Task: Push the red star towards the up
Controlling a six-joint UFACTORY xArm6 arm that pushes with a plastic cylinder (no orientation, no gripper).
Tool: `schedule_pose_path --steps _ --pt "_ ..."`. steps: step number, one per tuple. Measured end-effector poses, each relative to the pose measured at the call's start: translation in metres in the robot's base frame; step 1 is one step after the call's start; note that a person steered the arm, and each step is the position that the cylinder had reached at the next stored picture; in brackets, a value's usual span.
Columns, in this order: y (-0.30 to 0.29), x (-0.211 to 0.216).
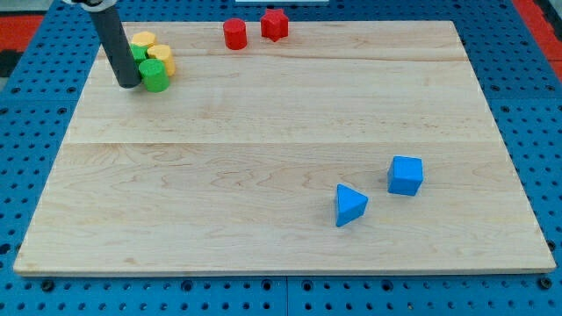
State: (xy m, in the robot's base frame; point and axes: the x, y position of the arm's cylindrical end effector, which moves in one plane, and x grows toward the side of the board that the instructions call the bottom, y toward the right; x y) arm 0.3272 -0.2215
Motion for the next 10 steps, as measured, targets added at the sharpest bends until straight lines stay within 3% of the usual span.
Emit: schedule_pose_path --steps 2,3,4,5,6,7,10 --pt "-0.014 0.015" --pt "0.004 0.082" --pt "0.077 0.081" --pt "0.171 0.051" --pt "0.194 0.007" --pt "0.190 -0.035" --pt "0.102 -0.049"
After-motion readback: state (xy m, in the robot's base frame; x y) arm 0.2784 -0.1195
